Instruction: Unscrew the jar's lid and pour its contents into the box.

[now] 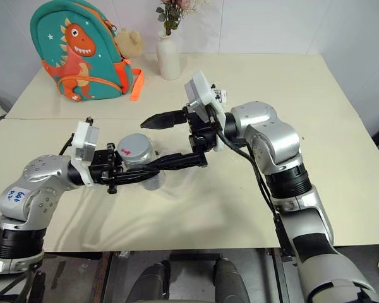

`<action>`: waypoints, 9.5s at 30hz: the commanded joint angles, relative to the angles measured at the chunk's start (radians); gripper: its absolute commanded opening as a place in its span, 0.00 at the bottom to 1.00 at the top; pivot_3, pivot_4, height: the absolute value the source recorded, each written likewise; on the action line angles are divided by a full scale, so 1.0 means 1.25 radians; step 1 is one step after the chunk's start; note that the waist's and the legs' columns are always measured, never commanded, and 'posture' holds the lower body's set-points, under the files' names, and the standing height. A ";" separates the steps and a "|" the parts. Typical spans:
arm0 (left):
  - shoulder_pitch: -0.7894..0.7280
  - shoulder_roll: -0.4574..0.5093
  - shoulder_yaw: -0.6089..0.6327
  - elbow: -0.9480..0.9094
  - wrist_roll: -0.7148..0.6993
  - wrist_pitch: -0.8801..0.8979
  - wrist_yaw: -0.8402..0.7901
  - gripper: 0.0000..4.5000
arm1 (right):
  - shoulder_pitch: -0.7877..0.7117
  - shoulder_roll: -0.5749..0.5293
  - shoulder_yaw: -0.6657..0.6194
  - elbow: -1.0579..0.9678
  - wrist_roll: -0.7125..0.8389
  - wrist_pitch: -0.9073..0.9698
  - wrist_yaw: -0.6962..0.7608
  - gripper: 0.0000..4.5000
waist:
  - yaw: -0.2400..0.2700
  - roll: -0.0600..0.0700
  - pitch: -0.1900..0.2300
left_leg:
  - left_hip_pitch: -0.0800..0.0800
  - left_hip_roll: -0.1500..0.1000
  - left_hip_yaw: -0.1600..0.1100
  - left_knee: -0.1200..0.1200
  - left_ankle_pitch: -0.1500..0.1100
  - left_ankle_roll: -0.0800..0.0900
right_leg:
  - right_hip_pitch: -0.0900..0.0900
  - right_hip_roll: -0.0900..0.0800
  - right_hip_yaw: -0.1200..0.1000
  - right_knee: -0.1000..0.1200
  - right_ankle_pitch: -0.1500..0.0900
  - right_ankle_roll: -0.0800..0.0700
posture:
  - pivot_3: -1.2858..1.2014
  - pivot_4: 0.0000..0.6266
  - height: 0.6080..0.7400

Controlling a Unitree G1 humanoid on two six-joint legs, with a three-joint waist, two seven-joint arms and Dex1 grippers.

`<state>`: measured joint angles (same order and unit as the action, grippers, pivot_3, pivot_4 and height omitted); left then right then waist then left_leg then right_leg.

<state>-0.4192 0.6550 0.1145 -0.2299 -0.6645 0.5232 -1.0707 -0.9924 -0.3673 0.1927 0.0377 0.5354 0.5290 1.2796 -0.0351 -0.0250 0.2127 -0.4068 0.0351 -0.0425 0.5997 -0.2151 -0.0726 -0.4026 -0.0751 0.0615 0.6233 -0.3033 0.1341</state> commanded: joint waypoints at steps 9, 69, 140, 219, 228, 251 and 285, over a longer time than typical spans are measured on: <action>-0.004 -0.003 -0.024 -0.048 0.000 -0.003 0.031 0.44 | -0.011 0.075 0.034 -0.071 -0.020 0.082 -0.153 1.00 | 0.002 0.000 0.000 | 0.000 0.000 0.000 0.000 0.000 0.000 | -0.001 0.000 0.000 0.001 0.000 0.000 | 0.52 0.24 1.00; 0.011 -0.015 -0.010 -0.047 0.001 -0.015 0.041 0.44 | -0.011 0.067 0.020 -0.085 0.005 0.130 -0.186 1.00 | -0.014 0.000 0.000 | -0.003 0.000 0.000 0.000 0.001 0.000 | -0.005 0.001 0.001 0.004 0.000 -0.001 | 0.52 0.24 1.00; 0.031 -0.005 -0.006 -0.061 -0.001 -0.004 0.037 0.44 | -0.045 0.092 -0.126 -0.056 0.211 0.276 -0.168 0.56 | -0.015 0.000 0.000 | -0.003 0.001 0.000 0.002 0.001 0.000 | -0.005 0.001 0.001 0.006 0.000 0.000 | 0.52 0.24 1.00; -0.254 0.236 -0.257 0.159 0.951 -0.713 0.512 0.44 | 0.362 -0.284 -0.234 -0.220 0.121 0.032 -0.118 0.99 | 0.007 0.000 0.001 | -0.003 0.000 0.002 0.004 0.001 0.000 | -0.003 0.002 0.004 0.003 0.001 0.001 | 0.52 0.24 1.00; -0.431 0.210 -0.408 0.334 1.412 -0.891 0.908 0.44 | 0.368 -0.227 -0.229 -0.226 0.129 0.038 -0.161 0.99 | 0.007 0.000 0.000 | -0.004 0.000 0.002 0.006 0.002 0.000 | -0.004 0.002 0.005 0.004 0.002 0.003 | 0.52 0.24 1.00; -0.485 0.165 -0.448 0.388 1.514 -0.911 0.943 0.44 | 0.387 -0.184 -0.241 -0.219 0.136 0.029 -0.191 0.99 | 0.007 0.000 0.000 | -0.009 -0.001 0.001 0.011 0.003 0.002 | -0.007 0.002 0.005 0.010 0.003 0.005 | 0.52 0.24 1.00; -0.125 -0.121 0.335 0.510 0.352 -0.242 0.588 0.44 | 0.307 -0.202 -0.175 -0.164 0.068 0.003 -0.095 0.99 | 0.005 -0.001 0.000 | -0.001 -0.001 -0.001 0.012 0.006 0.002 | -0.003 0.003 0.005 0.016 0.003 0.002 | 0.52 0.24 1.00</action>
<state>-0.5745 0.4808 0.5290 0.4064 -0.2239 0.2951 -0.3378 -0.5903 -0.6110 -0.0183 -0.1494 0.6180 0.5563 1.1551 -0.0283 -0.0262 0.2130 -0.4084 0.0339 -0.0437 0.6151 -0.2077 -0.0697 -0.4060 -0.0719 0.0673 0.6432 -0.2992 0.1365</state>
